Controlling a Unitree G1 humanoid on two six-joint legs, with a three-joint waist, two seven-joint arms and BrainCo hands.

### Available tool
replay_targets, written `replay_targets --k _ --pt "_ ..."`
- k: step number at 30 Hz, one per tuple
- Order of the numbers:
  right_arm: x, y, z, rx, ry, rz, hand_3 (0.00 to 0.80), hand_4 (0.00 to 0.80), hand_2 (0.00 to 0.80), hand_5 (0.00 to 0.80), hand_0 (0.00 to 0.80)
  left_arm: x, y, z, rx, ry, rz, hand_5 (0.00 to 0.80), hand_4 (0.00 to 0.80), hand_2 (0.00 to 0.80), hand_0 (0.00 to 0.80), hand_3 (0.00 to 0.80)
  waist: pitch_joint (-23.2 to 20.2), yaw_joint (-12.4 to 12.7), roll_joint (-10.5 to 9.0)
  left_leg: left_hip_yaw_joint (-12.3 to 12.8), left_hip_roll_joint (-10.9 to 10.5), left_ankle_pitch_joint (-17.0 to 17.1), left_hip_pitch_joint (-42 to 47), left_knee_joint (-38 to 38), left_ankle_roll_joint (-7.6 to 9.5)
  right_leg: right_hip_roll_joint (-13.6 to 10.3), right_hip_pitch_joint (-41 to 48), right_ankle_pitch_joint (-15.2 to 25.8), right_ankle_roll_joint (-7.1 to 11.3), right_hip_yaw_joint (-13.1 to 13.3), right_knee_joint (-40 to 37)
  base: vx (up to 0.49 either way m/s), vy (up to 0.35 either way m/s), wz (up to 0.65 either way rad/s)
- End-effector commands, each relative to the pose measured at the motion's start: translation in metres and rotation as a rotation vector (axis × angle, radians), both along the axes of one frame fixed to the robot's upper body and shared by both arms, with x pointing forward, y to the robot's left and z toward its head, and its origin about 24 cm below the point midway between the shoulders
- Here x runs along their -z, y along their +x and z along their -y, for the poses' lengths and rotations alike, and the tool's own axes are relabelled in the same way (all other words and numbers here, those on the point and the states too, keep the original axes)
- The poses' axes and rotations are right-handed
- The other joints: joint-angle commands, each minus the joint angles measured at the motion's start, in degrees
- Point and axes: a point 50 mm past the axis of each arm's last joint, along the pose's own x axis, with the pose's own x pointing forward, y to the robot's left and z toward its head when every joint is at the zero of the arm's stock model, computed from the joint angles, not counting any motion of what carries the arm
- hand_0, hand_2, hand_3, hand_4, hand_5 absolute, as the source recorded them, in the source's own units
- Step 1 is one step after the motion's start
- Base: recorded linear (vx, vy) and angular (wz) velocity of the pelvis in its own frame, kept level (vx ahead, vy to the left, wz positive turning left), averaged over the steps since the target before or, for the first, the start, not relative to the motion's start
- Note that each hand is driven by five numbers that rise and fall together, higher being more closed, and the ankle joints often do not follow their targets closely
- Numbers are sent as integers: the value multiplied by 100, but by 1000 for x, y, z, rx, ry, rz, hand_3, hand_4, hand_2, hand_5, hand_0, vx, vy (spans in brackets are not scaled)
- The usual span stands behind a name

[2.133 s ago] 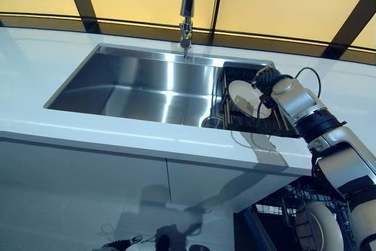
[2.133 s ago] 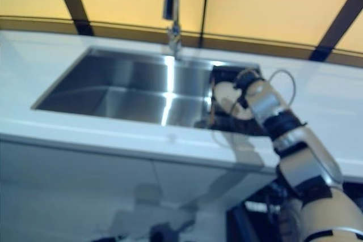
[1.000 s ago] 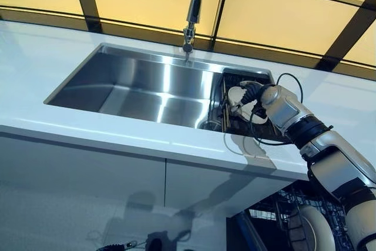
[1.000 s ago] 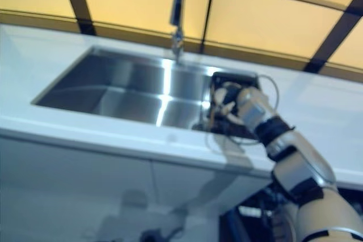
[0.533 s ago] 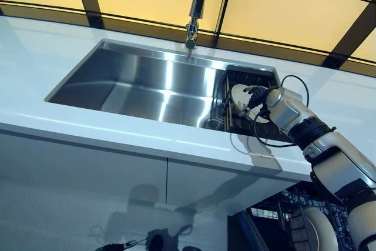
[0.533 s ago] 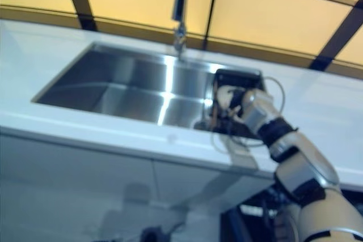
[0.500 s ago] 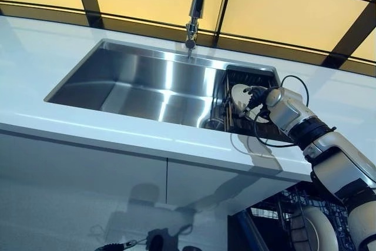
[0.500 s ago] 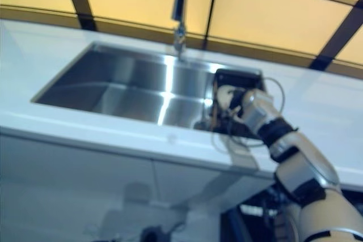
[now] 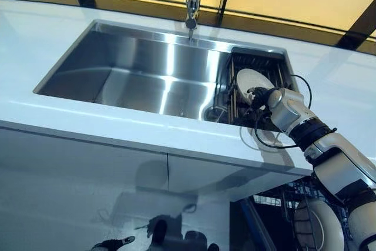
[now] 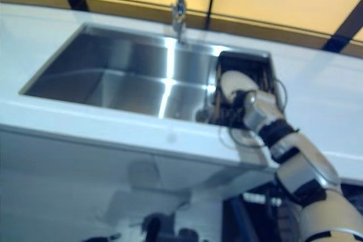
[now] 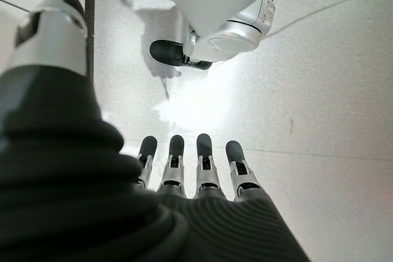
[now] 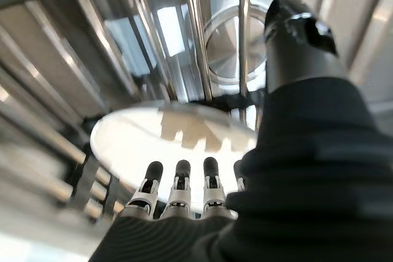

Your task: Take plates into dishwasher

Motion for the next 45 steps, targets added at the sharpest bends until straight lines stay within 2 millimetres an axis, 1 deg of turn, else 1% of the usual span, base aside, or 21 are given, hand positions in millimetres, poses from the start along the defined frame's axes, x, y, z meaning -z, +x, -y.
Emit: replay_targets --k 1,3,7,9,10,13,16,17,18,19,20,21,24,27,28,32,38,41,45 --pt "-30 0 12 41 -149 103 0 0 0 0 0 -6 15 3 35 4 33 0 0 0 0 0 107 25 -50 137 -126 -326 94 -19 195 -289 -468 434 306 161 170 -81 59 0" --pt "-32 1 11 58 -156 126 0 0 0 0 0 -6 19 7 33 -14 43 0 0 0 0 0 200 27 29 135 -136 -296 -15 -16 187 -284 -576 437 288 162 181 -94 58 -1" --pt "-36 2 11 86 -160 157 0 0 0 0 0 -7 23 12 26 -38 54 0 0 0 0 0 304 31 118 138 -149 -257 -125 -15 182 -275 -694 435 261 143 202 -75 48 -2" --pt "-40 3 16 143 -172 191 0 0 0 0 0 -6 25 17 23 -57 60 0 0 0 0 0 372 42 203 138 -159 -230 -206 -14 175 -280 -779 427 242 112 218 -67 60 -1" --pt "-41 3 16 148 -174 196 0 0 0 0 0 -6 25 17 23 -59 61 0 0 0 0 0 378 44 213 142 -159 -227 -213 -14 173 -282 -785 427 240 108 218 -61 63 1" --pt "-54 2 28 252 -200 273 0 0 0 0 0 -5 26 23 28 -85 63 0 0 0 0 0 430 69 346 142 -193 -199 -311 -9 170 -296 -898 407 214 73 248 -59 70 1" --pt "-59 1 31 296 -206 299 0 0 0 0 0 -4 27 25 32 -93 64 0 0 0 0 0 437 84 395 139 -208 -181 -356 -9 168 -297 -943 401 203 56 259 -34 39 1" --pt "-66 0 36 337 -202 322 75 75 75 75 75 -3 27 27 37 -103 65 0 0 0 0 0 449 97 460 132 -224 -167 -394 -10 168 -297 -982 401 196 43 256 -38 50 4" --pt "-70 -1 39 357 -211 334 254 254 254 254 254 -3 27 28 42 -108 64 0 0 0 0 0 448 103 494 133 -233 -151 -413 -12 166 -300 -997 400 190 22 261 -41 55 4" --pt "-72 -2 39 362 -212 338 254 254 254 254 254 -3 26 28 43 -109 64 0 0 0 0 0 446 104 503 129 -235 -150 -420 -10 165 -300 -1004 400 190 24 262 -32 53 2" --pt "-78 -3 43 391 -226 362 562 562 562 562 562 -3 26 28 49 -117 65 0 0 0 0 0 442 110 552 130 -247 -137 -451 -12 162 -305 -1039 398 185 24 265 -31 56 0" --pt "-82 -4 45 406 -247 388 800 800 800 800 800 -2 25 29 52 -123 64 0 0 0 0 0 436 114 586 123 -257 -134 -467 -13 163 -310 -1059 393 179 15 269 -35 71 0" --pt "-93 -8 52 440 -286 442 800 800 800 800 800 0 22 30 62 -136 63 0 0 0 0 0 413 128 668 116 -283 -114 -496 -20 157 -331 -1101 392 176 -16 277 -18 51 0" --pt "-98 -9 56 447 -315 480 800 800 800 800 800 1 21 31 72 -140 62 0 0 0 0 0 391 137 700 108 -297 -112 -510 -24 160 -344 -1113 391 171 -29 269 -12 18 2" --pt "-100 -11 60 460 -323 501 800 800 800 800 800 1 20 30 81 -139 61 0 0 0 0 0 369 151 716 101 -305 -115 -508 -24 164 -355 -1112 386 170 -52 273 -7 6 3" --pt "-104 -13 66 469 -325 542 800 800 800 800 800 2 17 27 101 -137 66 0 0 0 0 0 305 168 734 97 -316 -134 -488 -24 168 -376 -1101 374 178 -103 278 -1 1 1" --pt "-107 -13 67 428 -302 591 800 800 800 800 800 1 15 22 115 -128 64 0 0 0 0 0 192 124 710 132 -301 -188 -380 -24 172 -386 -1031 362 192 -90 280 5 2 2" --pt "-107 -12 66 403 -233 609 800 800 800 800 800 1 14 21 114 -124 59 0 0 0 0 0 137 88 683 149 -294 -224 -311 -24 172 -387 -985 357 201 -70 278 10 -1 0" --pt "-111 -12 61 331 -80 626 800 800 800 800 800 0 13 16 103 -114 48 0 0 0 0 0 14 -11 618 222 -259 -281 -171 -24 161 -377 -875 346 205 -10 260 42 1 1"
